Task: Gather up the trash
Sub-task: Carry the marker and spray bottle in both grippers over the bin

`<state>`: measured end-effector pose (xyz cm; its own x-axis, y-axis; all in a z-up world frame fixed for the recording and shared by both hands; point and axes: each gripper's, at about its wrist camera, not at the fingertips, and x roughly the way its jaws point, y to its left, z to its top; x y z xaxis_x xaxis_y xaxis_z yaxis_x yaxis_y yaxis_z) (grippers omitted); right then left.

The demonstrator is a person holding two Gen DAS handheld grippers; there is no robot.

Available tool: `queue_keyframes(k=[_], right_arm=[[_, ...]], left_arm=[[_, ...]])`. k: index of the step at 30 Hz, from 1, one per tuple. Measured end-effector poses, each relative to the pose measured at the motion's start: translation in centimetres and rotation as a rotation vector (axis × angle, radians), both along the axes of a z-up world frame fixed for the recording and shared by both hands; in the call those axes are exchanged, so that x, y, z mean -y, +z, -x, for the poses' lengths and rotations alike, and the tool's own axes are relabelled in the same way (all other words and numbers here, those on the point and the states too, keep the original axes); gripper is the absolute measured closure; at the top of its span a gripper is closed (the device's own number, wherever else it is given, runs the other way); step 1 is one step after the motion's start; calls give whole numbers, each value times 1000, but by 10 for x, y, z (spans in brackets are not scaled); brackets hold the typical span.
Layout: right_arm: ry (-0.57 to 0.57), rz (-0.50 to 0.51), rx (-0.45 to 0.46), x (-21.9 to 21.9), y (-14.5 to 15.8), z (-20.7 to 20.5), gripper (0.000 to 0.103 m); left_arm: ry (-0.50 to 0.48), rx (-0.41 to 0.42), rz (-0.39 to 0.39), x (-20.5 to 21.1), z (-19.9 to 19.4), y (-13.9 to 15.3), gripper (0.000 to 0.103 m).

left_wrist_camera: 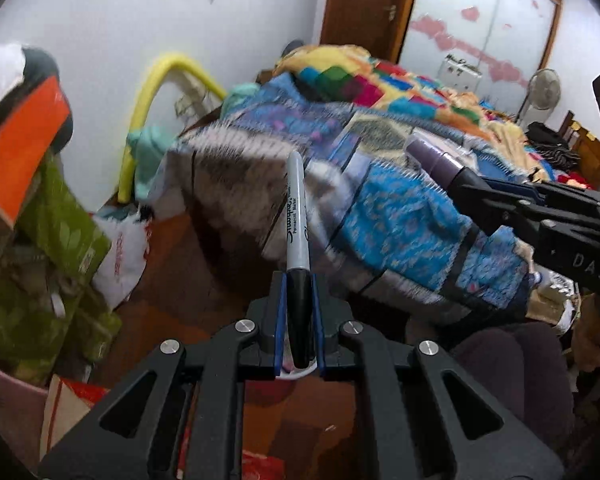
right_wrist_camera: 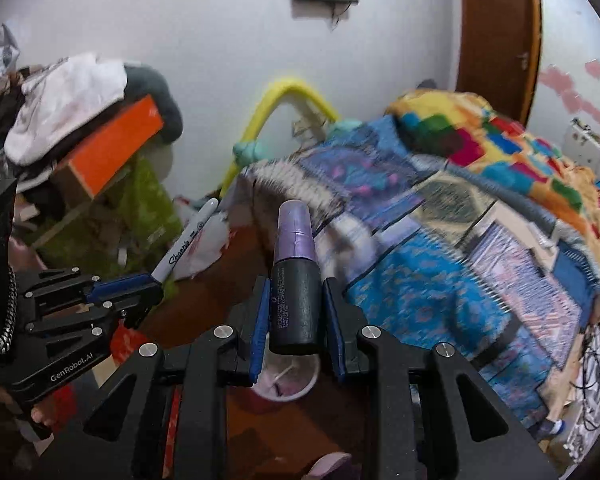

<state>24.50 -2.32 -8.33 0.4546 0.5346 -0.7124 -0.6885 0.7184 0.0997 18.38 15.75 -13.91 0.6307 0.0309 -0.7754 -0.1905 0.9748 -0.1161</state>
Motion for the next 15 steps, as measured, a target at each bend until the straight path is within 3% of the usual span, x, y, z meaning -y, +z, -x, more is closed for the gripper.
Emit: queue_keyframes(k=[15], right_arm=[[79, 138, -297, -52, -110, -30, 79]], left_arm=[[94, -233, 108, -29, -19, -118, 92]])
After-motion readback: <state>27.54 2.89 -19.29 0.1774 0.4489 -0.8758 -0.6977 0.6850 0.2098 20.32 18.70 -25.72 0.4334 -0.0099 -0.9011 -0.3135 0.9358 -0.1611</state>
